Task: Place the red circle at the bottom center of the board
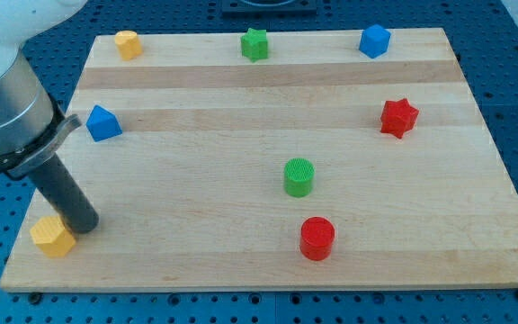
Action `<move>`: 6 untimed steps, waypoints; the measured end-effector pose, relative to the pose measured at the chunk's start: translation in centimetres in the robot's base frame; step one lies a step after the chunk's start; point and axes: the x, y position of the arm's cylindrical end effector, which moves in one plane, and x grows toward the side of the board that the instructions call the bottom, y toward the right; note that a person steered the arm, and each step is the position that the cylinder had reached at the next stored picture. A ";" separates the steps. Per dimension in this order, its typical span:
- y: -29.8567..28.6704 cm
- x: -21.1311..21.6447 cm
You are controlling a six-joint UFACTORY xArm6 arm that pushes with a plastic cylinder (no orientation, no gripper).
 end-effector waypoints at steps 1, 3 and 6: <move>0.7 -3.5; 2.0 -4.0; 4.6 0.3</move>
